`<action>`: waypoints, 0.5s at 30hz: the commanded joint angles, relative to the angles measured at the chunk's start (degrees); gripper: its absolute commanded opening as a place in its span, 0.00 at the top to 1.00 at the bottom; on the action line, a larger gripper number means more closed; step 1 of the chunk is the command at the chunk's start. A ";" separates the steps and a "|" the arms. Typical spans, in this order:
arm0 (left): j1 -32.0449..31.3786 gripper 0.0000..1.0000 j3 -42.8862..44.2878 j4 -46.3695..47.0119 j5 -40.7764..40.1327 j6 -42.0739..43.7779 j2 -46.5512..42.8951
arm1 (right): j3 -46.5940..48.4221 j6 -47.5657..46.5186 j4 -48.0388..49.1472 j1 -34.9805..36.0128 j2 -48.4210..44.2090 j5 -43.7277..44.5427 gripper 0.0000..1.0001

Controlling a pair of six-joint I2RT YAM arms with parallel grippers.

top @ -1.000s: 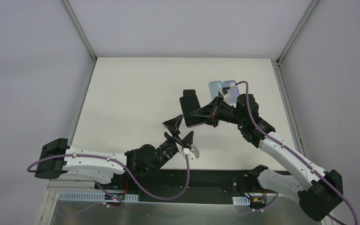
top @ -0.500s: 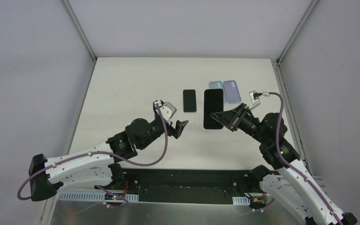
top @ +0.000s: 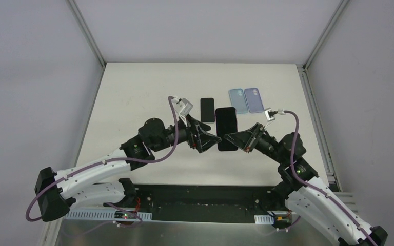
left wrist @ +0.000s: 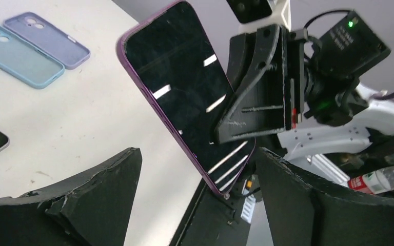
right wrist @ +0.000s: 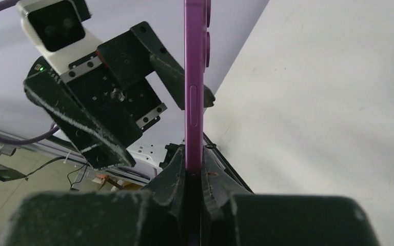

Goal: Take the phone out of the phone case
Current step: Place the phone case at the center of the board.

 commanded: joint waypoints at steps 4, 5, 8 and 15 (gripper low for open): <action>4.47 0.15 -2.95 10.01 0.65 -9.69 -2.63 | -1.66 0.60 17.56 1.51 -0.28 -1.40 1.00; 5.16 0.15 -3.43 10.69 1.13 -10.38 -2.57 | -1.95 0.60 18.33 1.72 -0.23 -1.40 1.00; 6.50 0.15 -3.59 12.64 3.27 -12.42 -1.41 | -2.60 1.05 21.04 2.14 0.58 -1.97 1.00; 7.17 0.17 -1.67 18.62 8.20 -16.46 4.52 | -3.33 1.64 25.14 3.09 2.19 -2.19 1.00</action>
